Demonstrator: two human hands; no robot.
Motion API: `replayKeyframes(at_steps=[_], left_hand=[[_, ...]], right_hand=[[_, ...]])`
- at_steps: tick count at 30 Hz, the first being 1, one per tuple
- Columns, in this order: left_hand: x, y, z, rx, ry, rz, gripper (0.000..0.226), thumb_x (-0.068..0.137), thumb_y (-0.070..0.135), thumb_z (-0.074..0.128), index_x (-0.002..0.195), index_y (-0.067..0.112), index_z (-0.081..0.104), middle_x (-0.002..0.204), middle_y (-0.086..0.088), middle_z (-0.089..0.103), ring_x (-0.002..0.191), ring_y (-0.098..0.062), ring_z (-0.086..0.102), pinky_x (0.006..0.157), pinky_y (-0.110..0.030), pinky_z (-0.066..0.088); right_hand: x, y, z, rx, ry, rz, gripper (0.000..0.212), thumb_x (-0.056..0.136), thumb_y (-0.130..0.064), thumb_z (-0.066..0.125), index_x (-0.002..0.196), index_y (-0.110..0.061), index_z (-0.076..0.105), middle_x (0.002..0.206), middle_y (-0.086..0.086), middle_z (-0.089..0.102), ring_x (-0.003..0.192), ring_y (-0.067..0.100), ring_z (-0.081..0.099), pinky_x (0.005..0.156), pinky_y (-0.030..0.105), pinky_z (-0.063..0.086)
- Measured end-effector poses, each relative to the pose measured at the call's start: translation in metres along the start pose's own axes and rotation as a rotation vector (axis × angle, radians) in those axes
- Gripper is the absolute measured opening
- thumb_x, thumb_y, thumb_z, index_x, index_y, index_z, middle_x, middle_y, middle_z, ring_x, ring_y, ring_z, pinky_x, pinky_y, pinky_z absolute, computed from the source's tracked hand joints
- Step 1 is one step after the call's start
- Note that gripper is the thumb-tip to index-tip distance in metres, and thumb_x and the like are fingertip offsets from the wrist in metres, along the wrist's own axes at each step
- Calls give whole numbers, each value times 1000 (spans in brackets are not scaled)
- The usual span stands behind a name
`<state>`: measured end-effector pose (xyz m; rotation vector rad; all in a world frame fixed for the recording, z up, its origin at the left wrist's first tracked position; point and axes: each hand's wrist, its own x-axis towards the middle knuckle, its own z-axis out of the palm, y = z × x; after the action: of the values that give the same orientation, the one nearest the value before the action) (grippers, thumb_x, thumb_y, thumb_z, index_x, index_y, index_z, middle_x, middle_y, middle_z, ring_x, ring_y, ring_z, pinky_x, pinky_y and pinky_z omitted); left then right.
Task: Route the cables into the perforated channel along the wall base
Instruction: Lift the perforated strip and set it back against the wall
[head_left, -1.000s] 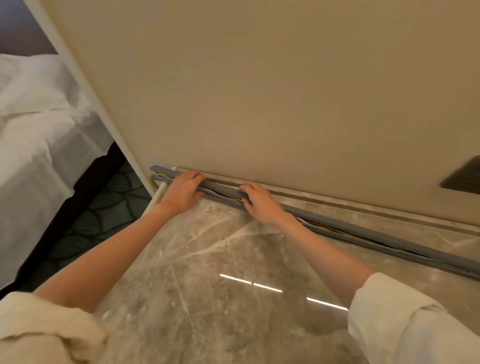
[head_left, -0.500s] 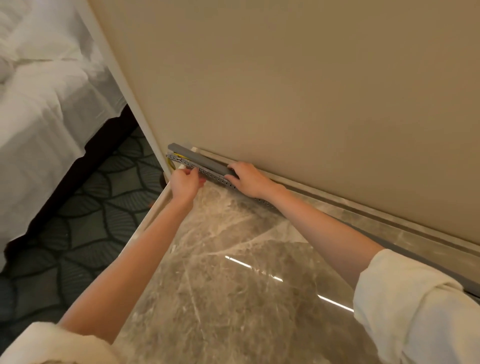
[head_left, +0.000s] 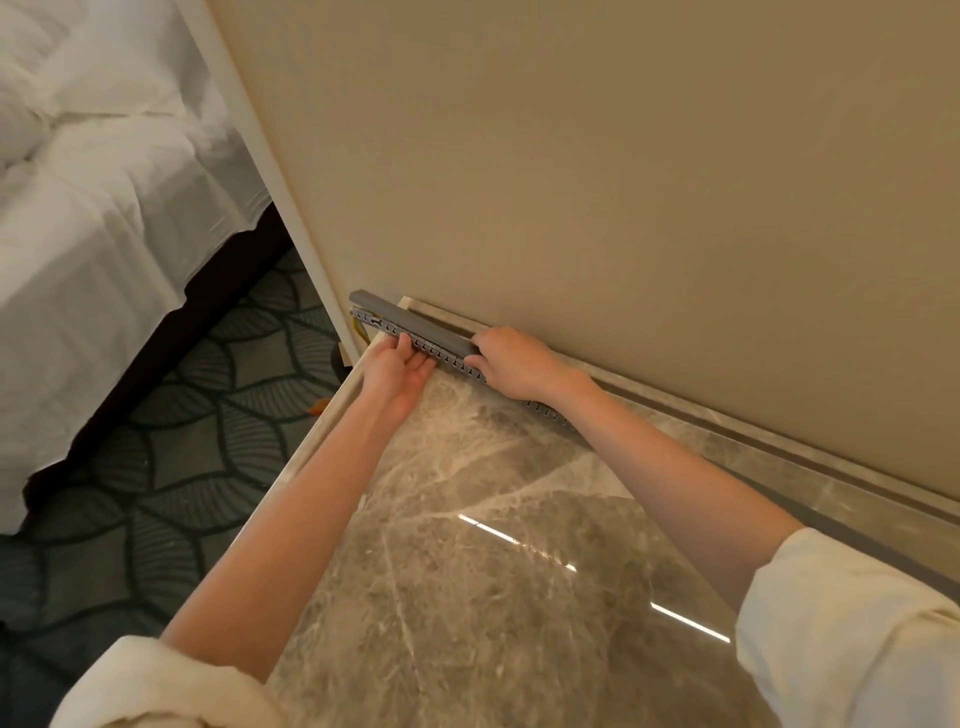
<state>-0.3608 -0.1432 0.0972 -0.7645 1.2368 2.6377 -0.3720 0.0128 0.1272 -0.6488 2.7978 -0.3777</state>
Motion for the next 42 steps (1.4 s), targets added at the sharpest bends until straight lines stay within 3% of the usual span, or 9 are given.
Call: replayKeyframes(at_steps=[3,9,17,24,27,30,34,38,42], left_hand=[[-3,-1,0,-17,-11,4,26,101,7,30,119,10,48,110,-8,60,125,-30,49,103,-40,41],[-3,-2,-3,13,16,25,30,101,10,34,128,7,46,134,-17,53,123,-30,51,108,-43,39],[-1,-1,3,47,139,8,34,100,11,37,132,2,43,133,-21,53,122,-32,52,108,-44,40],[-3,10,-3,139,224,41,47,80,28,71,113,-1,53,98,-16,67,90,-27,69,72,-35,59],[-2,12,-6,215,238,50,44,78,18,74,111,-3,55,87,-16,70,76,-25,72,60,-32,61],[-5,14,-12,225,196,35,38,82,12,69,113,-6,54,88,-18,69,77,-28,72,60,-34,62],[-13,14,-12,244,145,41,32,86,10,64,112,-6,54,89,-20,70,76,-29,72,59,-35,62],[-19,14,-6,272,93,70,24,88,11,61,108,-2,57,86,-16,72,73,-24,73,56,-31,61],[-23,21,-11,358,58,30,24,88,16,62,102,-3,59,84,-18,72,72,-27,73,58,-33,61]], right_hand=[[-1,-3,-1,-20,15,1,27,97,-28,47,92,-4,57,100,16,65,88,35,61,62,32,36],[-6,-10,3,-49,56,-3,32,93,-36,53,95,-4,59,99,14,65,87,32,62,62,33,40],[-13,-18,23,21,174,52,31,97,-28,48,109,-1,55,102,17,60,85,34,62,65,37,45],[-26,-14,37,-39,221,-25,39,99,-25,45,130,0,40,110,18,59,83,29,60,58,30,36],[-31,-16,39,-87,234,-29,46,99,-25,44,137,-1,34,115,19,57,89,32,61,61,32,39],[-36,-17,34,-29,254,-26,37,97,-33,45,122,-6,50,99,12,59,81,28,61,60,33,44],[-20,-32,15,440,204,248,60,97,-52,29,56,-13,50,54,0,50,49,19,49,54,30,39],[8,-51,3,551,18,529,64,99,-38,13,84,-3,64,65,9,67,61,26,65,75,39,56],[12,-61,10,334,101,536,43,96,-20,25,94,-9,66,97,11,72,89,30,68,80,33,50]])
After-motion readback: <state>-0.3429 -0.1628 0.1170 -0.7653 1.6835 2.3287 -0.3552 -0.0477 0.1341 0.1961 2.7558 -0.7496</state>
